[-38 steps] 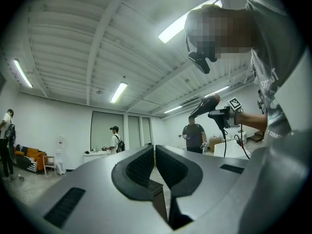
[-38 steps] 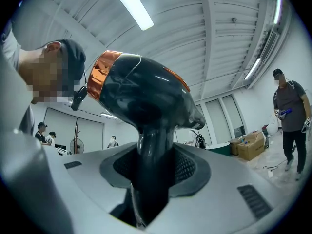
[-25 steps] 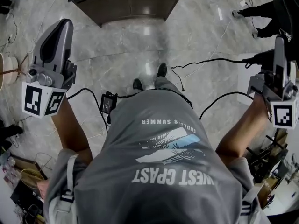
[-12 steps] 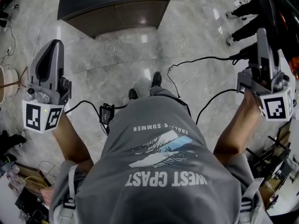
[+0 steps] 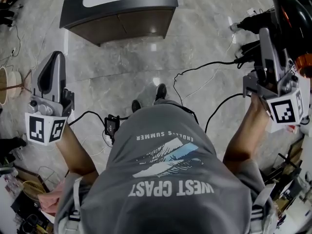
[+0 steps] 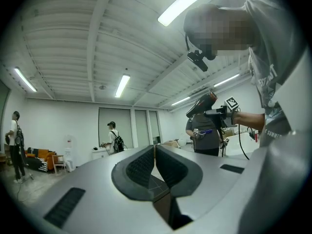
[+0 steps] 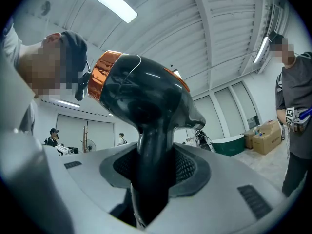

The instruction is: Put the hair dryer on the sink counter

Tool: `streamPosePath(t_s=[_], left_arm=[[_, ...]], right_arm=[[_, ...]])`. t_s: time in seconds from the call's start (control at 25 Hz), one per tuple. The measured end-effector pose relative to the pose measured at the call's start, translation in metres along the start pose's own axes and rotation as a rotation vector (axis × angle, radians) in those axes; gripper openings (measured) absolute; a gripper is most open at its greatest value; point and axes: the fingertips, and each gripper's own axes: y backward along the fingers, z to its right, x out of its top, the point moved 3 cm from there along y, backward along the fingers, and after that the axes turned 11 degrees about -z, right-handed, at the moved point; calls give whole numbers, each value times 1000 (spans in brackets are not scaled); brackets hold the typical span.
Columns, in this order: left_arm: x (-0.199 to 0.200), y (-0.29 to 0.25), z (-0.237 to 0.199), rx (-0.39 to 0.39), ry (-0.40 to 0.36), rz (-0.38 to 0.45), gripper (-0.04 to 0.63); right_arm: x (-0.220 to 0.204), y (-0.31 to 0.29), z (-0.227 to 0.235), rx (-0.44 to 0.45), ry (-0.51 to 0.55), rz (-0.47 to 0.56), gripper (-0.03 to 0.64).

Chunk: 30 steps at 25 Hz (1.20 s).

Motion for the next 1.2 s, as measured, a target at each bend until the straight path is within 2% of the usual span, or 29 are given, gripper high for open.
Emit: streamPosePath(t_s=[0.4, 0.68, 0.92, 1.2], left_arm=[[16, 32, 4, 64, -11, 9, 28], [5, 46, 18, 90, -22, 7, 28], [14, 42, 8, 79, -3, 12, 28], [17, 28, 9, 19, 4, 52, 28]], right_arm=[[16, -12, -19, 74, 17, 3, 176], [5, -10, -23, 106, 31, 9, 176], [22, -22, -35, 114, 44, -9, 176], [26, -21, -50, 96, 70, -29, 176]])
